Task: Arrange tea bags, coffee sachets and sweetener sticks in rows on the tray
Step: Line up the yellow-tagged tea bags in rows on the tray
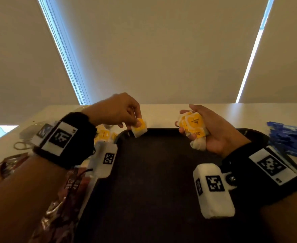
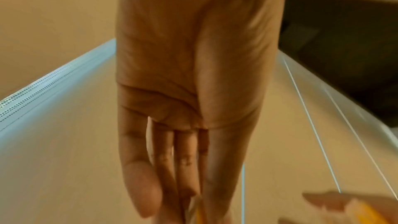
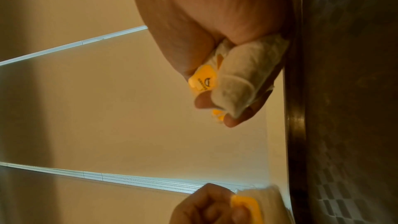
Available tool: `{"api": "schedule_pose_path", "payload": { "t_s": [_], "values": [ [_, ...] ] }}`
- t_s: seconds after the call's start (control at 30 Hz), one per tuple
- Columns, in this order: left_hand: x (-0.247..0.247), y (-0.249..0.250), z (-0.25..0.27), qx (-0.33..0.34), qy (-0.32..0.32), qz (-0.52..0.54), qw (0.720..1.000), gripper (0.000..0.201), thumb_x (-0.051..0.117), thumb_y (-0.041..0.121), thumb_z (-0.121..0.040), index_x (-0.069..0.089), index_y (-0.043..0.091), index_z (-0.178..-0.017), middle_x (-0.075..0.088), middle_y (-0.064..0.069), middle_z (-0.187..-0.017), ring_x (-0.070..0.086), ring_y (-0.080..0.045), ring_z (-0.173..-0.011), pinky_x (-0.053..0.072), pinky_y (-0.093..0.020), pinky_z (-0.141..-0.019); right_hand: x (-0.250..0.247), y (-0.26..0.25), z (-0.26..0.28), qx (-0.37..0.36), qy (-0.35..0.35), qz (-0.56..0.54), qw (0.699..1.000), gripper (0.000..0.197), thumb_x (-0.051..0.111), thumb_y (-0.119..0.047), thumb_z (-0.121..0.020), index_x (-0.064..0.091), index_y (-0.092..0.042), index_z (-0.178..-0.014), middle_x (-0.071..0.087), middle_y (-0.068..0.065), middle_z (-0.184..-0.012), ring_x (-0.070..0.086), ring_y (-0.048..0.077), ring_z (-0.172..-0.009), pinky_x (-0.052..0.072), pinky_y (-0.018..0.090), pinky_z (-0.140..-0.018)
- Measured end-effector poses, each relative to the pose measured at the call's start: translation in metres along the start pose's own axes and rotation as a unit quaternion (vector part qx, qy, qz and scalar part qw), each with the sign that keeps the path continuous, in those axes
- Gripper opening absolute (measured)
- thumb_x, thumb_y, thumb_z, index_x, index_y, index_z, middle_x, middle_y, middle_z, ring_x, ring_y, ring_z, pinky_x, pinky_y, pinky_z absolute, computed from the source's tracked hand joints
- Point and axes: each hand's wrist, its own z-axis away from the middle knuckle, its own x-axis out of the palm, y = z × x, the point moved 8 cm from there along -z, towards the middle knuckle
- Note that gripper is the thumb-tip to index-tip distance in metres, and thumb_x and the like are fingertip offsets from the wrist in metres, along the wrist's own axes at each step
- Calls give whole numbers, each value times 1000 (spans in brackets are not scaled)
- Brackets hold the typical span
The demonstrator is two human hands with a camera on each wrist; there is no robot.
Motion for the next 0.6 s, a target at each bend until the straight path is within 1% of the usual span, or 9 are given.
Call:
{"api": "schedule_pose_path", "payload": {
  "t_s": [0.07, 0.13, 0.2, 0.27, 0.33, 0.47, 0.6],
  "values": [
    [7, -11, -10, -26, -61, -66, 996, 8, 71, 16, -82, 64, 18, -83, 69, 2, -77, 65, -5, -63, 50, -18, -55, 0, 1, 0, -1, -2, 4, 1000, 27, 45, -35, -96, 52, -12, -109, 59, 14, -86, 59, 17, -48, 38, 16, -32],
    [13, -20, -17, -40, -129, -86, 987, 7, 69, 16, -83, 64, 18, -87, 68, 0, -85, 64, -6, -69, 51, -18, -58, 1, 2, 0, 2, -4, 14, 1000, 28, 45, -36, -96, 52, -12, -109, 60, 14, -87, 59, 16, -47, 39, 16, -33],
    [18, -27, -22, -49, -186, -92, 977, 8, 68, 17, -85, 64, 18, -91, 68, -1, -88, 65, -8, -73, 51, -19, -62, 0, 3, 0, 5, -5, 20, 1000, 29, 45, -36, -96, 53, -12, -110, 60, 14, -87, 59, 16, -47, 39, 16, -32],
    [22, -33, -28, -64, -218, -112, 968, 7, 66, 17, -86, 63, 18, -93, 67, 1, -87, 64, -9, -76, 50, -22, -65, -1, 2, 0, 9, -1, 28, 1000, 30, 45, -37, -96, 54, -12, -111, 61, 14, -88, 59, 16, -49, 39, 18, -32],
    [27, -40, -37, -76, -221, -136, 963, 5, 65, 17, -87, 62, 19, -91, 66, 3, -85, 63, -9, -77, 49, -22, -65, -1, 3, 0, 14, -1, 30, 999, 30, 46, -37, -95, 54, -13, -111, 61, 14, -88, 58, 17, -50, 39, 18, -31],
    [35, -52, -57, -78, -185, -191, 961, 7, 65, 16, -87, 59, 19, -85, 63, 3, -81, 60, -8, -76, 46, -20, -62, -2, 2, 0, 14, 4, 40, 999, 32, 46, -37, -95, 55, -13, -113, 62, 14, -90, 58, 17, -53, 39, 17, -32],
    [40, -56, -66, -72, -163, -205, 962, 6, 65, 18, -87, 59, 17, -90, 61, 4, -78, 59, -9, -72, 45, -19, -58, -1, 5, -2, 17, 0, 42, 999, 32, 47, -37, -95, 55, -13, -114, 62, 14, -88, 58, 18, -54, 40, 19, -32]
  ]
}}
